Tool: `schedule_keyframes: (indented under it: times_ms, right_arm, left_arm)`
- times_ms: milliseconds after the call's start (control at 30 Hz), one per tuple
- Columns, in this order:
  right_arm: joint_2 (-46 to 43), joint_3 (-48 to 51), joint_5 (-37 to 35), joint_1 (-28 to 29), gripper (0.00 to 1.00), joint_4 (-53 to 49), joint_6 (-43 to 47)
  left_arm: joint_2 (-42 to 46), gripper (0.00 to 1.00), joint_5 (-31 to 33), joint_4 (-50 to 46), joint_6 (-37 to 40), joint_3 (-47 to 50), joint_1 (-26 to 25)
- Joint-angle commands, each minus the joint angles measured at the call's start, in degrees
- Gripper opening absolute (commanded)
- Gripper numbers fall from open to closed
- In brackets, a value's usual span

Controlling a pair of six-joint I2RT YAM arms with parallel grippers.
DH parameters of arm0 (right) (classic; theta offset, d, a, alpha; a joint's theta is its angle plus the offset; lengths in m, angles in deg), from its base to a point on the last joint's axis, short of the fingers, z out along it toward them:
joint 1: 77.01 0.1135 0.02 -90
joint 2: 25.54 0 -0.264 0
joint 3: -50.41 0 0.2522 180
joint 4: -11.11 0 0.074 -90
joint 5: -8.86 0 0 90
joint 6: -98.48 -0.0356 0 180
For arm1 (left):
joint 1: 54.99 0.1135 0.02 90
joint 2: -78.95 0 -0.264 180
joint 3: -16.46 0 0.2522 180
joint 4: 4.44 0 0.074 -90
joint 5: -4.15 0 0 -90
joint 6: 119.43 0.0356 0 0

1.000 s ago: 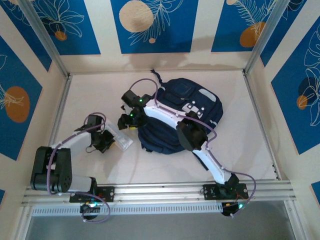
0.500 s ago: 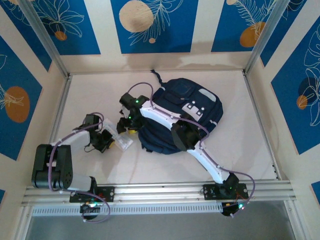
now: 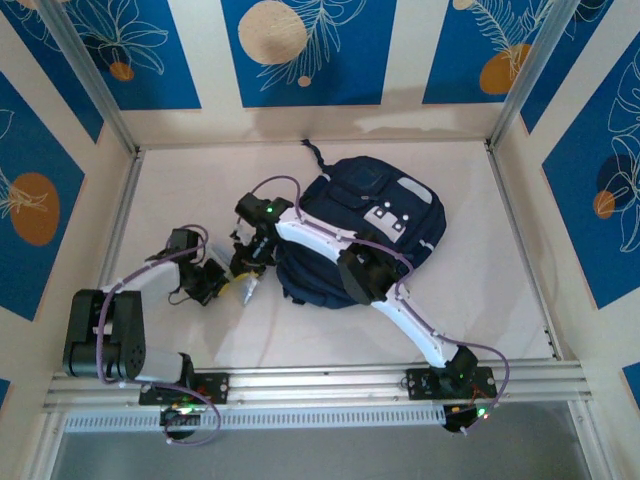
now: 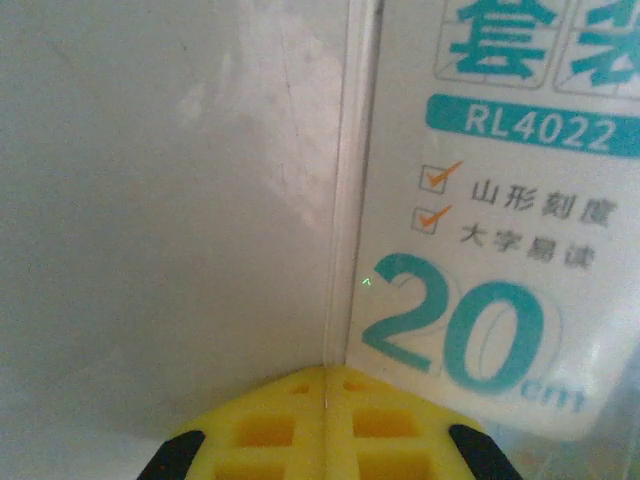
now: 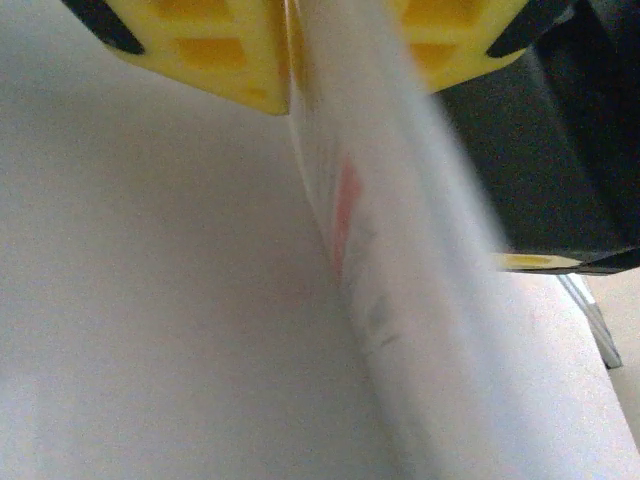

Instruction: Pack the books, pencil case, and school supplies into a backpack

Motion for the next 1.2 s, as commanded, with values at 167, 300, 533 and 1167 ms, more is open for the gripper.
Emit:
schedule_keyframes:
  times_ms: [167, 300, 533, 1167]
  right_arm:
    - [-11.78, 9.24, -13.37, -2.37, 0.07, -0.43, -0.12]
    - [-17.42, 12.32, -19.68, -2.9, 0.06, -1.09, 1.12]
    - [-33.46, 24.84, -20.67, -4.16, 0.06, 1.16, 4.31]
    - [-76.99, 63.56, 6.35, -20.2, 0.06, 12.04, 12.14]
  left_arm:
    - [12.7, 0.44, 0.2, -5.74, -1.74, 1.35, -0.68]
    - [17.43, 0.58, -0.58, -6.94, -1.67, 0.64, -1.25]
    - [18.89, 0.62, -4.26, -7.34, 3.26, -3.19, -3.84]
    - [19.57, 0.73, -21.48, 5.15, 12.71, -21.73, -17.01]
